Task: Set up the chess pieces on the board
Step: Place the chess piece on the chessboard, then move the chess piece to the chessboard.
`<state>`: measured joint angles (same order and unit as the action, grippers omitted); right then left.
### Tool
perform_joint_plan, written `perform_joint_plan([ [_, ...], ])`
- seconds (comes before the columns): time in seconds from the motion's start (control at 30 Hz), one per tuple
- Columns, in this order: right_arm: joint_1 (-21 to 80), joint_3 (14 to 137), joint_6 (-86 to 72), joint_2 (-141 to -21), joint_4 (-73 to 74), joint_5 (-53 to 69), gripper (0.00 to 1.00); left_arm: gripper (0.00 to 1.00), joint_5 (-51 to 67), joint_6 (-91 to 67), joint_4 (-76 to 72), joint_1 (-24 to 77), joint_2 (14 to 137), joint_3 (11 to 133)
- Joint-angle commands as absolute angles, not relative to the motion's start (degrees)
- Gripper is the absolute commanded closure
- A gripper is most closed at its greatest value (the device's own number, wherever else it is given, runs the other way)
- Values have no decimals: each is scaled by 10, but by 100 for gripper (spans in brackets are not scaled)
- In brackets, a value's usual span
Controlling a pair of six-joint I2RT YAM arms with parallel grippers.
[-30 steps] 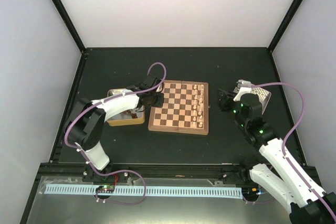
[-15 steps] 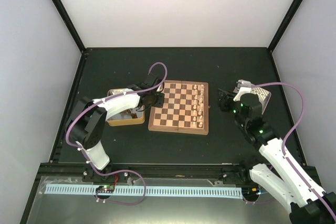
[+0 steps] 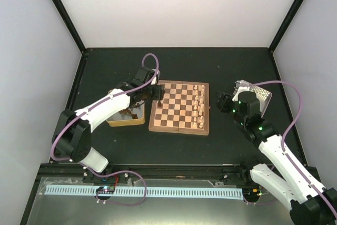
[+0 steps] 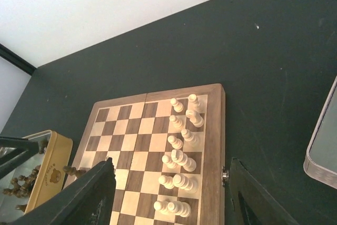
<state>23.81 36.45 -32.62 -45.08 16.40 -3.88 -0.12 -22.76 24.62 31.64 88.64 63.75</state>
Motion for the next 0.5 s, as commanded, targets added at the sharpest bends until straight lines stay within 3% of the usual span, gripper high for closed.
perform_joint_plan([
  [0.0, 241, 400, -343, -470, 203, -45, 38, 39, 28, -249, 256, 297, 859, 633],
  [0.47, 218, 398, -368, -564, 128, -98, 34, 40, 129, -224, 234, 267, 861, 614],
])
